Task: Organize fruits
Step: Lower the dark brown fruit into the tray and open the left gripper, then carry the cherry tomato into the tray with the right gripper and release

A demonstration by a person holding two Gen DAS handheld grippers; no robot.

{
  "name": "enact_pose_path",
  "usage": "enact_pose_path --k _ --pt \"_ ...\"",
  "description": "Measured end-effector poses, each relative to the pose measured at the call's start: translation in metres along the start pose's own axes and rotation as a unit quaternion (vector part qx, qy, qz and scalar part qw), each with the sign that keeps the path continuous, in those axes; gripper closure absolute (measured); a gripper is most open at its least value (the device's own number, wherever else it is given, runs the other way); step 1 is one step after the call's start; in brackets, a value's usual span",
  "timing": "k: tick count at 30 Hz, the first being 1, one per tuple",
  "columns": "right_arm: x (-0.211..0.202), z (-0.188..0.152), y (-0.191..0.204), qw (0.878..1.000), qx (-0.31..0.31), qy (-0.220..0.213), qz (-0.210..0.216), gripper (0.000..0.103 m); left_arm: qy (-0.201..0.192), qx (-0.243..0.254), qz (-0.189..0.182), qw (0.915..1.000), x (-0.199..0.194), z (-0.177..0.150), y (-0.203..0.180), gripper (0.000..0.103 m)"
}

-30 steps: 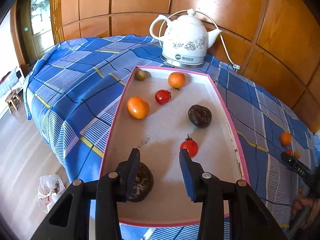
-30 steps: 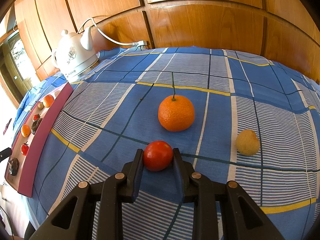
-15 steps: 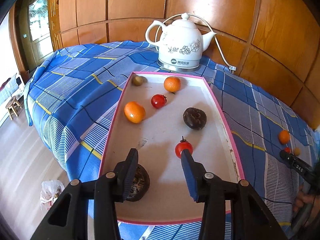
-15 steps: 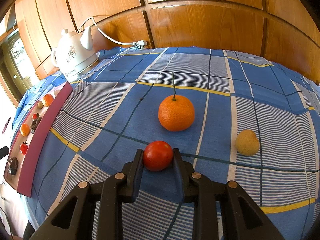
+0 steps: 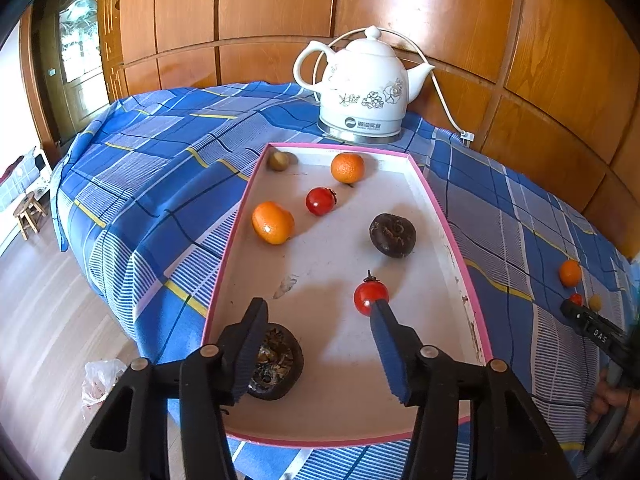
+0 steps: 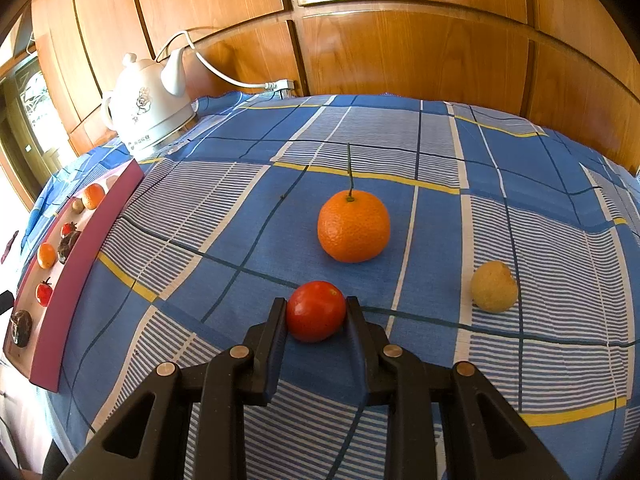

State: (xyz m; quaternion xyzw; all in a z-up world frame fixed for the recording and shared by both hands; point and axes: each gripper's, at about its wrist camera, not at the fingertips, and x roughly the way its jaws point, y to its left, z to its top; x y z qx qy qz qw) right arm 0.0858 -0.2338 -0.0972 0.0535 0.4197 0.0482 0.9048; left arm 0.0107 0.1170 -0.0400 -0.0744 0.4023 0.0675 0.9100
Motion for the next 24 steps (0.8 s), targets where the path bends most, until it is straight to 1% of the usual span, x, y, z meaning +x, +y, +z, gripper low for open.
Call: enact_pose_path --k 4,8,12,19,24 --pt "0.000 0.000 -0.003 1.000 0.008 0.001 0.008 0.074 -0.006 0.004 0.010 0.9999 -0.002 -0.001 0.000 0.046" --pt "0.001 0.000 -0.001 1.000 0.001 0.001 0.001 0.074 -0.015 -0.001 0.019 0.9997 -0.005 -0.001 0.003 0.042" --pt "0.001 0.000 0.006 1.000 -0.011 0.001 -0.015 0.074 -0.018 -0.005 0.017 0.9997 -0.006 0.000 0.007 0.042" --pt "0.001 -0.001 0.008 0.999 -0.021 0.001 -0.027 0.075 -0.013 -0.009 0.013 0.9998 -0.005 -0.001 0.010 0.042" --pt "-0.001 -0.001 0.012 0.999 -0.034 0.004 -0.037 0.075 -0.021 -0.009 0.014 0.9996 -0.008 0.000 0.010 0.042"
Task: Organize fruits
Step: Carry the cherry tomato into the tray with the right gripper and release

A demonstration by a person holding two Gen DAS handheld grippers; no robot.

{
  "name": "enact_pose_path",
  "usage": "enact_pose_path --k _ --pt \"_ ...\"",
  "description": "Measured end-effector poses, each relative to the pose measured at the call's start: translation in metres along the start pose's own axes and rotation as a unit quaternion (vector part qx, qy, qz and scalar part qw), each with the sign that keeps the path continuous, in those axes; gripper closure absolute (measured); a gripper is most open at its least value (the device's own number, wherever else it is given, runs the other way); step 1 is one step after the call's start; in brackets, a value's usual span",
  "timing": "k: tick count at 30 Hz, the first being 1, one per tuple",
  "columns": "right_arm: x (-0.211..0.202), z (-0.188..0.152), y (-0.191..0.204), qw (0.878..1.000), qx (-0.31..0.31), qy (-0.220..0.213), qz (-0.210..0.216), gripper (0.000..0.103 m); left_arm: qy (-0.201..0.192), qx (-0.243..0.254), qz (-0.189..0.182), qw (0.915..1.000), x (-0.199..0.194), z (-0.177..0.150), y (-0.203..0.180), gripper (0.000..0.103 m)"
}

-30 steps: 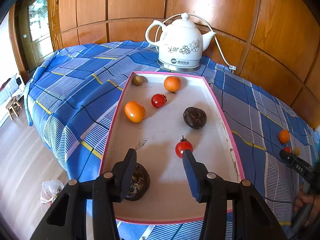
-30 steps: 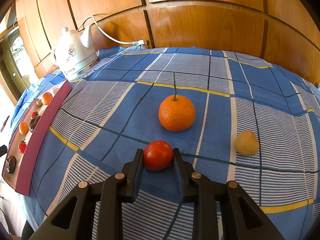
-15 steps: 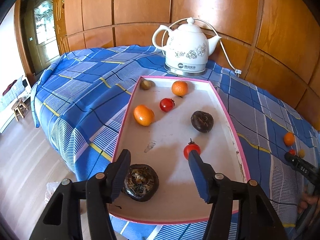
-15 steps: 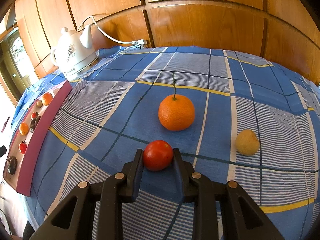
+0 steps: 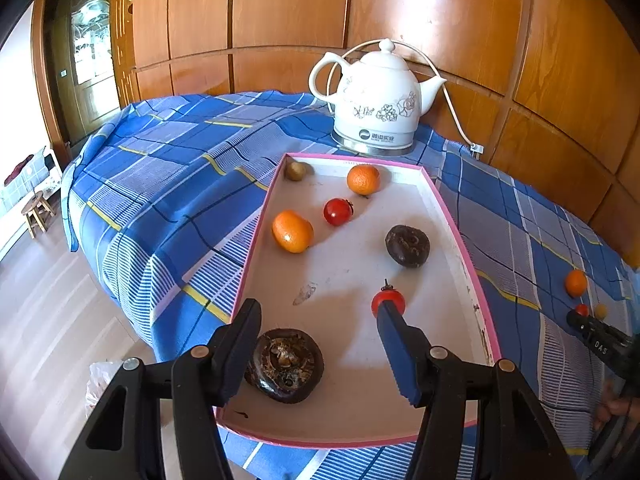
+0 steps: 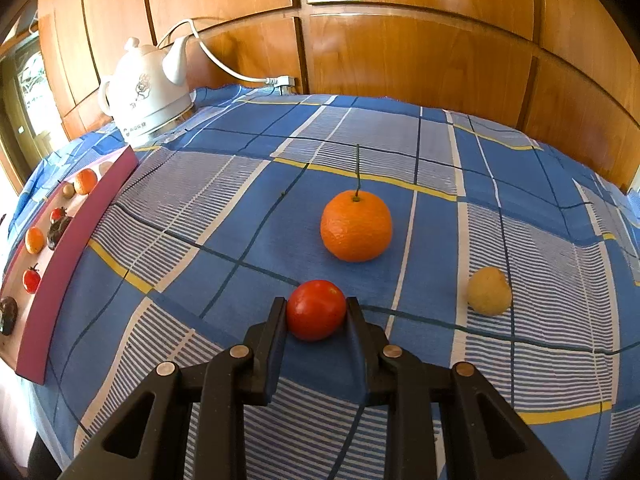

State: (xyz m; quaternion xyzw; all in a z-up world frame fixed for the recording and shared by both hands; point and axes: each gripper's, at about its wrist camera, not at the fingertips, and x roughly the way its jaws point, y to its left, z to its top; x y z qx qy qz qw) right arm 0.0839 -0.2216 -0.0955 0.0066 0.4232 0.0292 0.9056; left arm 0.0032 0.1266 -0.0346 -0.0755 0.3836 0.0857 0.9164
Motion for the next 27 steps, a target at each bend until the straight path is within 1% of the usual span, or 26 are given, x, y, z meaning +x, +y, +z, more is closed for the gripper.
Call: enact_pose_path --k 4,8,12,15,19,24,27 --pt "-0.005 0.002 0.007 1.000 -0.019 0.011 -0.001 0.076 -0.008 -0.001 0.003 1.0000 -0.004 0.002 0.002 0.042" --pt "-0.021 0.005 0.023 0.999 -0.034 0.001 0.025 0.076 -0.009 -0.009 0.002 0.9999 -0.004 0.003 0.006 0.042" --pt "-0.039 0.013 0.050 0.995 -0.062 -0.011 0.082 0.076 -0.013 -0.014 0.000 0.9998 -0.006 0.006 0.010 0.042" --pt "-0.053 0.020 0.078 0.987 -0.088 -0.016 0.135 0.076 -0.018 -0.018 0.002 0.9997 -0.009 0.008 0.016 0.042" --pt "-0.064 0.028 0.110 0.975 -0.108 -0.010 0.193 0.076 -0.022 -0.023 0.004 0.9995 -0.011 0.010 0.022 0.042" --pt "-0.069 0.035 0.149 0.961 -0.135 0.003 0.241 0.076 -0.032 -0.032 0.011 0.9989 -0.015 0.014 0.031 0.042" --pt "-0.065 0.038 0.169 0.956 -0.145 0.015 0.254 0.076 -0.033 -0.037 0.013 0.9987 -0.015 0.014 0.037 0.042"
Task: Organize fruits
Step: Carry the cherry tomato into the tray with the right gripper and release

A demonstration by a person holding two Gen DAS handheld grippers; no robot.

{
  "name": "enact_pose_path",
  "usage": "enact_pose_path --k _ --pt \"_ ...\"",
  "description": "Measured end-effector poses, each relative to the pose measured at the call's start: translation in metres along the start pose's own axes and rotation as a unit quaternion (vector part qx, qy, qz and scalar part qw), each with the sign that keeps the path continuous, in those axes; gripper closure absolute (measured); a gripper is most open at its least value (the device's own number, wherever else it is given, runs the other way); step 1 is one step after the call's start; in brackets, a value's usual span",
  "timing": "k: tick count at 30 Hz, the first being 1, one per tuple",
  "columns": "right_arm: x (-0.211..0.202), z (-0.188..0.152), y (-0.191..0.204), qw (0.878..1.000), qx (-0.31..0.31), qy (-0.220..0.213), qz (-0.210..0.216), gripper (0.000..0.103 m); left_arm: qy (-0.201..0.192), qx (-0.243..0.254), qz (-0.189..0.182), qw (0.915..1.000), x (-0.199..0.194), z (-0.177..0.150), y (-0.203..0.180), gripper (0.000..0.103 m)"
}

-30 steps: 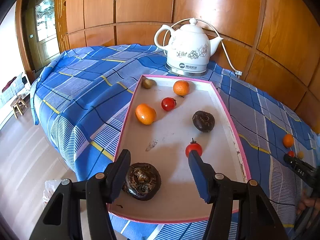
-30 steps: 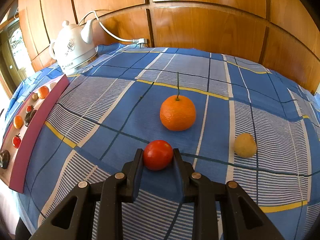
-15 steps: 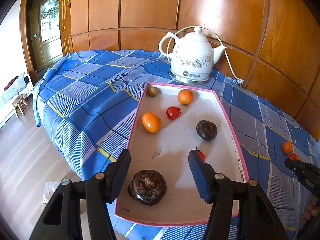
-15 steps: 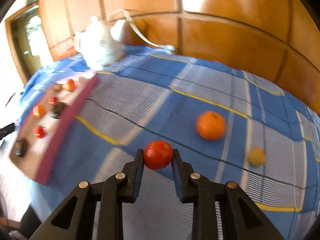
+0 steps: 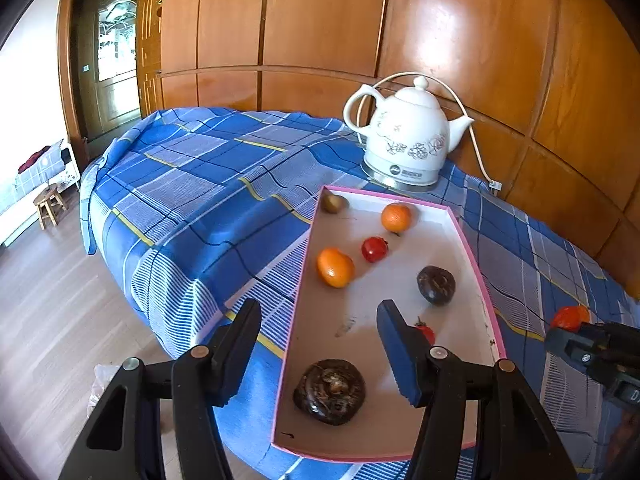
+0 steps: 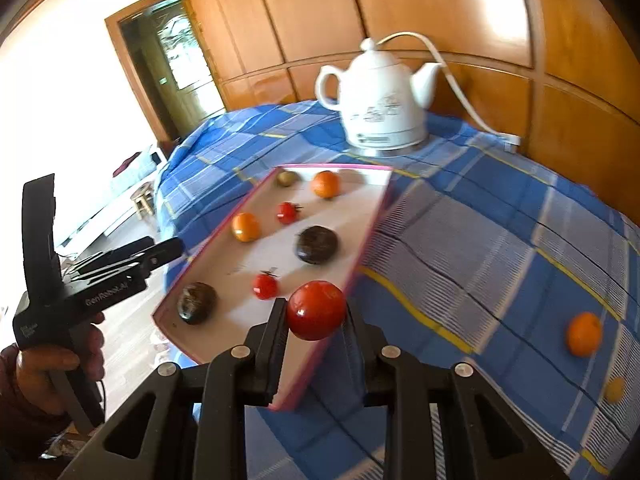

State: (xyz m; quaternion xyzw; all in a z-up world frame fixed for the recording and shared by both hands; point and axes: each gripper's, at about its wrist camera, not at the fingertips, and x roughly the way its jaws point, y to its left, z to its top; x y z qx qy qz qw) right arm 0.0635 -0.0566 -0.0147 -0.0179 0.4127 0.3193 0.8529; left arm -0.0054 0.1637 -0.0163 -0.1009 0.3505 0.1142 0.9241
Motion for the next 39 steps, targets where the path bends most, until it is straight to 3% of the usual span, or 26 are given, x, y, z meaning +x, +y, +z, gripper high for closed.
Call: enact_pose_path --k 8,17,39 --pt "0.046 0.010 0.026 0.999 -0.030 0.043 -0.011 0.076 0.008 -0.004 0.003 1.0000 0.006 -0.003 0.004 0.042" --pt "0.069 0.006 0.032 0.997 -0.040 0.057 -0.044 0.075 0.012 -0.004 0.003 0.9999 0.009 -0.005 0.003 0.042" --pt "0.025 -0.002 0.039 0.997 -0.033 -0.003 -0.076 0.075 0.003 0.019 -0.020 0.9996 -0.001 -0.009 -0.017 0.042"
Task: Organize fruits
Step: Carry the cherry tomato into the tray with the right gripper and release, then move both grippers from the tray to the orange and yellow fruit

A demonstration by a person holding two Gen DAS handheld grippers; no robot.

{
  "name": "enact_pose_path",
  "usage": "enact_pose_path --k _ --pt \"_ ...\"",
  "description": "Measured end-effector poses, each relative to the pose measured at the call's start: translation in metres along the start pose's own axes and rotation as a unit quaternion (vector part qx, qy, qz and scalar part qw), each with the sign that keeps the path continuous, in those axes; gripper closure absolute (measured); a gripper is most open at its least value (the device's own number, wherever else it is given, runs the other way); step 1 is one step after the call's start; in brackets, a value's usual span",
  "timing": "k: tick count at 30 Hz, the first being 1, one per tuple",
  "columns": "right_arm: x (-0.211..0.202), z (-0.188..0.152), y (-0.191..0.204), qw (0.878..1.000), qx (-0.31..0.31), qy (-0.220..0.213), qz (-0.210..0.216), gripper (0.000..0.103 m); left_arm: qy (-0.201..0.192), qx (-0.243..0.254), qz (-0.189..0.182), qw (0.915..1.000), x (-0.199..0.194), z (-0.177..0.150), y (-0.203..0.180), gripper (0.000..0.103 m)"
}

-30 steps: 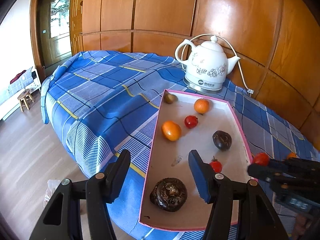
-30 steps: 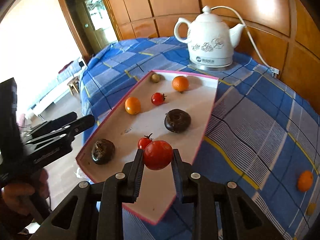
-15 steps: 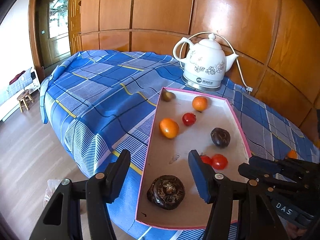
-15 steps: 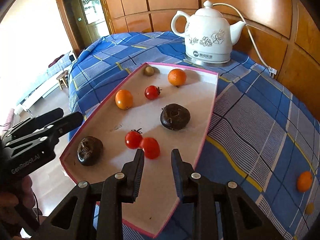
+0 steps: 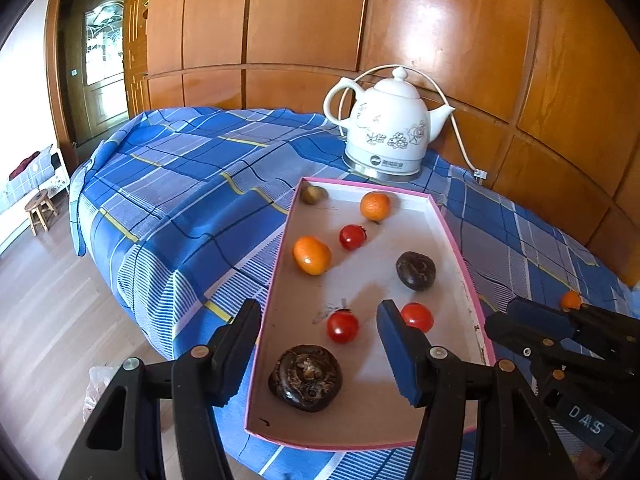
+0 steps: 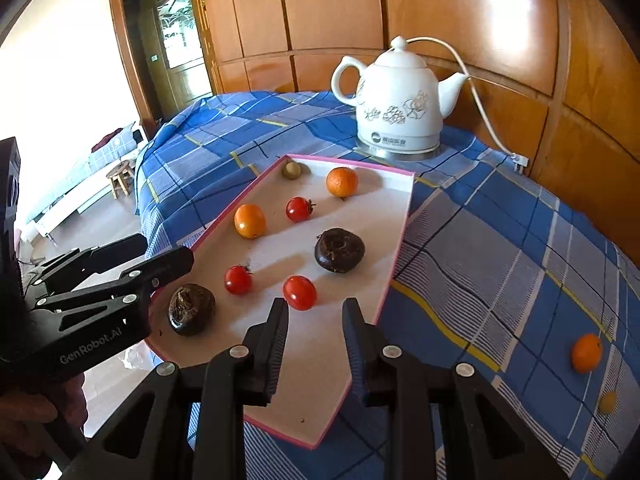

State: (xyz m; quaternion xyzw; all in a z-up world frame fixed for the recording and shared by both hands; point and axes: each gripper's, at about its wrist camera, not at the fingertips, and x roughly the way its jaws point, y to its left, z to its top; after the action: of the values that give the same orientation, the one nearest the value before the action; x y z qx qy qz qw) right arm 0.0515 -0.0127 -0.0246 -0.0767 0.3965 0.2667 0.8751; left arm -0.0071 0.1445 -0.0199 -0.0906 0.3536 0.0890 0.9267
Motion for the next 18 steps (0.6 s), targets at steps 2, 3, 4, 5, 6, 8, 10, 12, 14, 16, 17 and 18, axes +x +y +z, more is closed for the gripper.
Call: enact_pose_path --k 2,3,4,5,6,8,10,12,14,16,17,18 --pt "-0.003 -0.001 -0.002 1.000 0.004 -0.002 -0.001 0.074 0.000 0.003 -0.002 1.0000 -0.001 0.000 -0.002 0.042" --pt "-0.004 -0.001 -0.003 1.000 0.005 -0.004 -0.003 0.074 0.000 0.005 -0.004 1.0000 -0.001 -0.001 -0.003 0.042" --pt "-0.005 -0.002 -0.004 1.000 0.005 -0.005 -0.005 0.074 -0.001 0.006 -0.005 1.0000 -0.002 -0.001 -0.005 0.042" --pt "-0.007 -0.002 -0.005 1.000 0.005 -0.006 -0.007 0.074 -0.001 0.009 -0.006 0.9999 -0.002 -0.001 -0.007 0.042" --pt "-0.008 -0.003 -0.006 1.000 0.006 -0.006 -0.008 0.074 -0.001 0.011 -0.007 0.9999 -0.003 -0.001 -0.008 0.042" --pt "-0.010 -0.004 -0.009 1.000 0.009 -0.008 -0.008 0.074 -0.001 0.015 -0.009 0.9999 -0.004 -0.002 -0.011 0.042" --pt "-0.012 -0.005 -0.010 1.000 0.011 -0.009 -0.011 0.074 -0.001 0.018 -0.011 0.9998 -0.004 -0.002 -0.015 0.042" --pt "-0.014 -0.005 -0.013 1.000 0.012 -0.012 -0.013 0.074 -0.001 0.023 -0.013 0.9996 -0.005 -0.002 -0.018 0.042" --pt "-0.017 -0.005 -0.015 1.000 0.012 -0.014 -0.016 0.074 -0.001 0.028 -0.015 0.9995 -0.005 -0.002 -0.023 0.042" --pt "-0.020 -0.006 -0.018 1.000 0.012 -0.018 -0.021 0.074 -0.001 0.035 -0.019 0.9992 -0.006 -0.002 -0.027 0.042" --pt "-0.022 -0.006 -0.020 0.999 0.012 -0.019 -0.023 0.074 -0.001 0.038 -0.020 0.9991 -0.006 -0.002 -0.030 0.042" --pt "-0.023 -0.006 -0.022 0.999 0.013 -0.020 -0.025 0.074 -0.001 0.041 -0.021 0.9989 -0.006 -0.003 -0.032 0.042"
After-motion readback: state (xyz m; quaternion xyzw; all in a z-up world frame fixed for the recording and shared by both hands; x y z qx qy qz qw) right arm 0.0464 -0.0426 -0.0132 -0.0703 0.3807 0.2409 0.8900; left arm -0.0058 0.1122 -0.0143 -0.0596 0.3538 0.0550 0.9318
